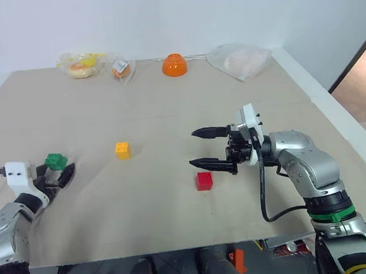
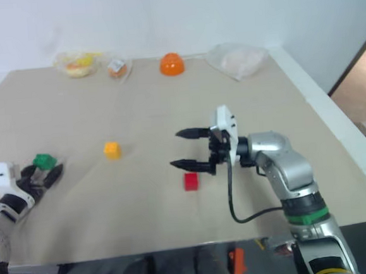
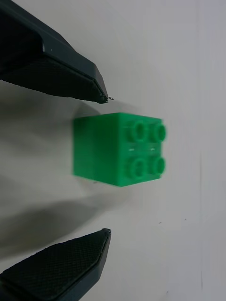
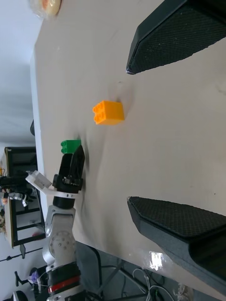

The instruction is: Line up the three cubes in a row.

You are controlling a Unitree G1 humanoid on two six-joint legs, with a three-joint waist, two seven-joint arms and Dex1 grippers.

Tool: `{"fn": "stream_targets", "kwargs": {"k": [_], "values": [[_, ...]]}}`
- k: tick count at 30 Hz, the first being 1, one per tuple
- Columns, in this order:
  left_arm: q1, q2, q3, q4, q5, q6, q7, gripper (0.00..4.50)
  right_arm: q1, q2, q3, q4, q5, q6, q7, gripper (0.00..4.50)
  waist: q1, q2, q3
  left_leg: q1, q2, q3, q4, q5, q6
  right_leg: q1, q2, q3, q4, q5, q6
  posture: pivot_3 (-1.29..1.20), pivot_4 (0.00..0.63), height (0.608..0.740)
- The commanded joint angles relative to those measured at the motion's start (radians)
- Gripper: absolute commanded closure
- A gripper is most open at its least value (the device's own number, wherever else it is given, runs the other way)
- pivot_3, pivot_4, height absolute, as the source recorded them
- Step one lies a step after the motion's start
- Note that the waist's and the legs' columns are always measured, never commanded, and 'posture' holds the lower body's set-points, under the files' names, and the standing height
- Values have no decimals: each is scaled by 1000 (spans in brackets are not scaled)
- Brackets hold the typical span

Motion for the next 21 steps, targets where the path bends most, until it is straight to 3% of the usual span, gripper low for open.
{"fn": "stream_targets", "kwargs": {"k": [1,2,5,12,15,21], "values": [[-48,28,1,44,16,-36,-8,71,9,-17,-41,-47,26,1,-16,186,0,0,0,0,0,0,0,0,0,0,0,0,0,0,0,0,150,740],[-61,27,-4,58,20,-39,-12,71,12,-19,-42,-49,27,1,-19,186,0,0,0,0,0,0,0,0,0,0,0,0,0,0,0,0,150,740],[-82,19,-12,77,25,-43,-23,792,22,-22,-45,-54,26,0,-30,142,-1,0,0,0,0,0,0,0,0,0,0,0,0,0,0,0,150,740],[-86,10,-43,79,43,-68,-27,3154,31,-28,-48,-51,20,-8,-43,142,0,0,0,0,0,0,0,0,0,0,0,0,0,0,1,0,150,740],[-79,17,-89,55,76,-113,-69,3135,28,-33,-50,-42,14,-15,-48,142,0,0,0,0,0,0,0,0,0,0,0,0,0,1,1,0,150,740],[-88,80,-193,-67,74,-240,-324,3135,27,-61,-65,-33,17,-13,-47,142,1,0,0,-1,0,0,0,0,0,0,-1,0,0,0,0,0,150,740]]}}
